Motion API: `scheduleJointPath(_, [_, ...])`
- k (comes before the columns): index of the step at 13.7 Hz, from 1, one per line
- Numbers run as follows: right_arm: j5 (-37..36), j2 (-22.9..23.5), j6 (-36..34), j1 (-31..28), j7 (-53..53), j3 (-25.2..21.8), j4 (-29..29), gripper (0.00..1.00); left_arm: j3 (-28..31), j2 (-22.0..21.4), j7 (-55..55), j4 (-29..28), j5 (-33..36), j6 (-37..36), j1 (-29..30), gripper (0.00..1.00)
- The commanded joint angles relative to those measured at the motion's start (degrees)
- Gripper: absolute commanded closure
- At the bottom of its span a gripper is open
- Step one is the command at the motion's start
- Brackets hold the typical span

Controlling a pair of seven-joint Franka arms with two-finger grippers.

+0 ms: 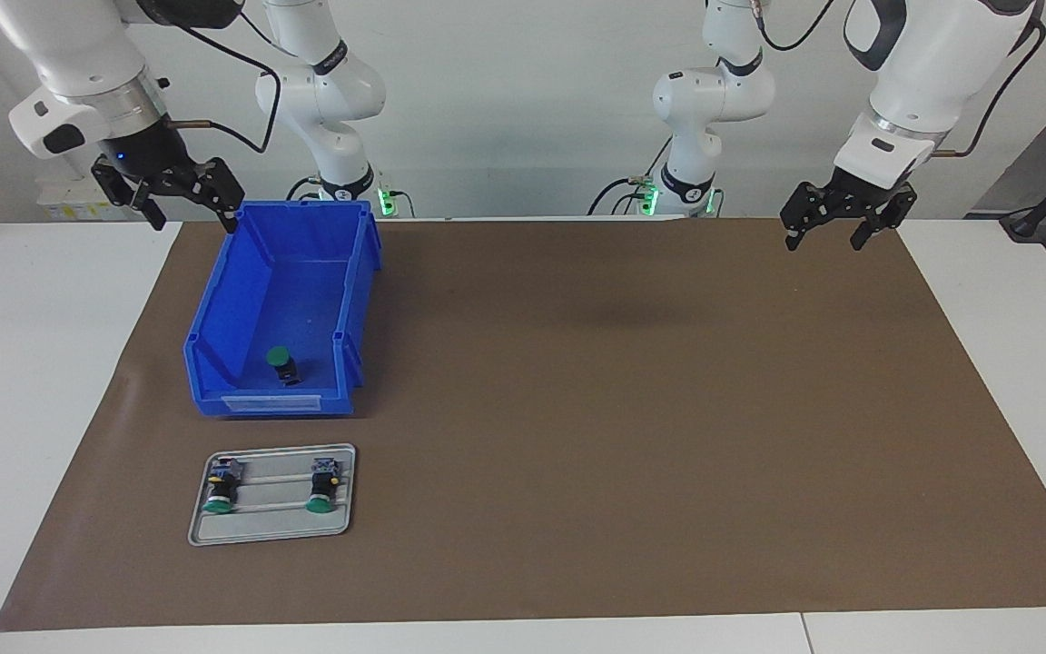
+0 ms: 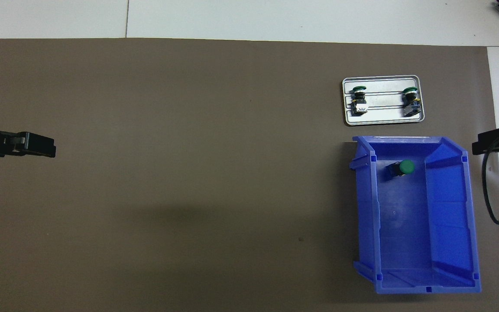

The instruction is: Place and press button with both arms

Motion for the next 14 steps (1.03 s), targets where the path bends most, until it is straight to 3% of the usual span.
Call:
scheduleJointPath(1, [-0.4, -1.3, 1.5, -0.6, -1.6, 0.6, -1.8, 0.00, -0.3, -0.6, 0.0, -0.7, 0.2, -0.1, 0.5, 0.00])
scheduleJointPath(14, [-1.2, -1.5, 0.4, 0.2, -4.0, 0.9, -2.2, 0.00, -0.3, -0.6, 0.0, -0.7, 0.2, -0.1, 0.5, 0.00])
